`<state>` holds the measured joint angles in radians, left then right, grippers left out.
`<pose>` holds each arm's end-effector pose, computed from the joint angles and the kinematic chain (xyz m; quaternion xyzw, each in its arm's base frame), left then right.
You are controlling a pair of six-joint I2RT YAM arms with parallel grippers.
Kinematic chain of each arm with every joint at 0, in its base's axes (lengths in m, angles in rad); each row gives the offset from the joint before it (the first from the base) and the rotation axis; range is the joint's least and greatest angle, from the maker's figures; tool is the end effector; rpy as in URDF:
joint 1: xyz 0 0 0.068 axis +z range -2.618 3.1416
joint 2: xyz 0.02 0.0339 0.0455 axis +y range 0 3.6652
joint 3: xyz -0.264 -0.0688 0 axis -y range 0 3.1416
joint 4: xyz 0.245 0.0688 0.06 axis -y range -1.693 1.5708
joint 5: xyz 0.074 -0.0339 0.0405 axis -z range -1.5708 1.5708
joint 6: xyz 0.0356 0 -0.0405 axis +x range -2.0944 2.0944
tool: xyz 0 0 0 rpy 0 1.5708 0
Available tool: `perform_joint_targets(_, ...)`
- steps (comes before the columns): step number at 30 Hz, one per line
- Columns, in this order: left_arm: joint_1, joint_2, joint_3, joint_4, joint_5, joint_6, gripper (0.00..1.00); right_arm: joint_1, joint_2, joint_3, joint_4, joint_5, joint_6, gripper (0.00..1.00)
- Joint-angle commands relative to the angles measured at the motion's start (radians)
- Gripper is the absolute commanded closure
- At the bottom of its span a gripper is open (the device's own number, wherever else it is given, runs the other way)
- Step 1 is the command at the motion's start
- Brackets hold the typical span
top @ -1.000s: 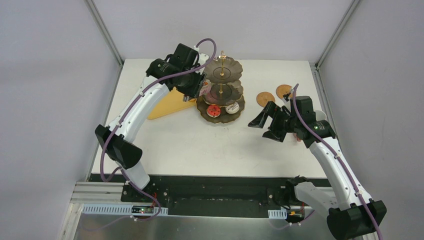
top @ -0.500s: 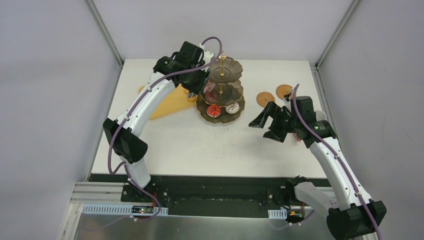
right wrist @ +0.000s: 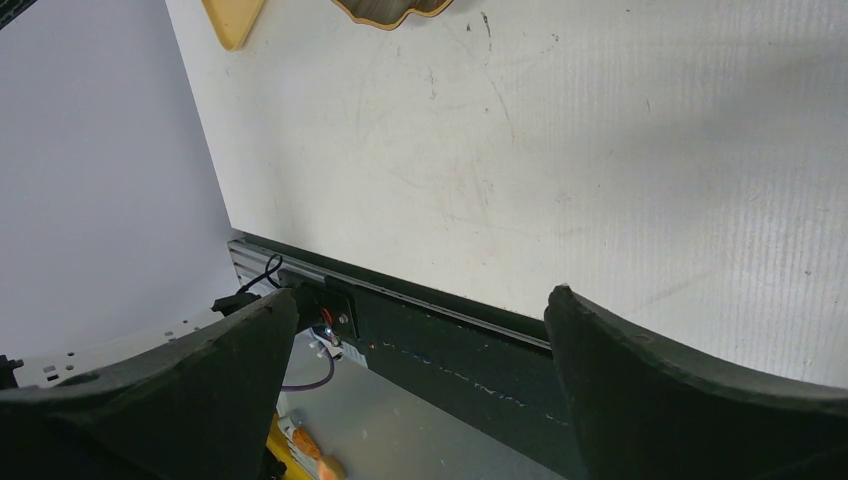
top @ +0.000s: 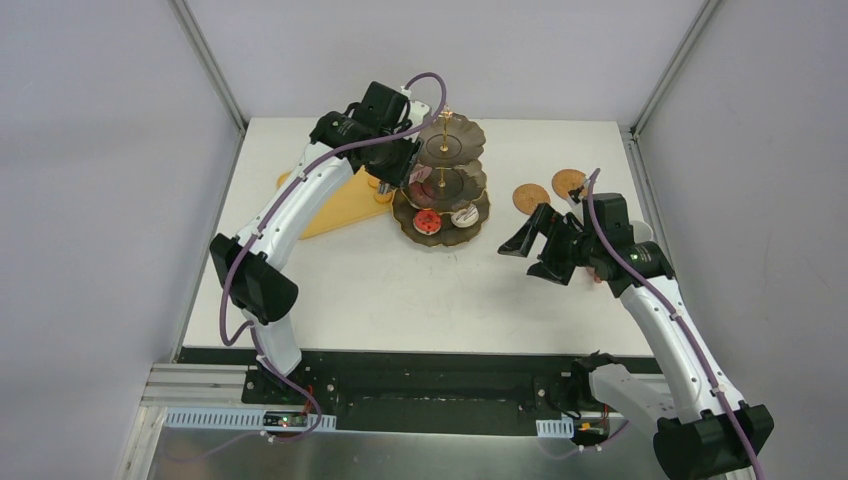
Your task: Serve the afternoon tea
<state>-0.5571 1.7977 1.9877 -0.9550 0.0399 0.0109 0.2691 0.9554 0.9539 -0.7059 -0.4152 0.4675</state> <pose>0.3283 -0.2062 0.4000 0.2652 0.8807 -0.1234 0.3725 0.1829 0.0653 0.3194 0.0022 0.8929 0.3221 0.3146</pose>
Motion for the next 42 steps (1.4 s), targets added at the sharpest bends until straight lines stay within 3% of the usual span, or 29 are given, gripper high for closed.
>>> perform_joint_targets(1,-0.006,0.001,0.04,0.016,-0.026,-0.004,0.71,-0.008,-0.019,0.036,-0.002,-0.002,-0.009,0.01)
perform_joint_targets(10,-0.006,0.025,0.037,0.015,-0.029,-0.008,0.7,-0.009,-0.02,0.037,-0.005,-0.007,-0.009,0.01)
perform_joint_targets(31,-0.006,-0.006,0.019,0.038,-0.034,-0.008,0.55,-0.011,-0.026,0.035,-0.01,-0.007,-0.01,0.01)
perform_joint_targets(42,-0.006,-0.13,-0.047,0.028,-0.057,-0.053,0.55,-0.013,-0.027,0.028,-0.004,-0.015,-0.008,0.01)
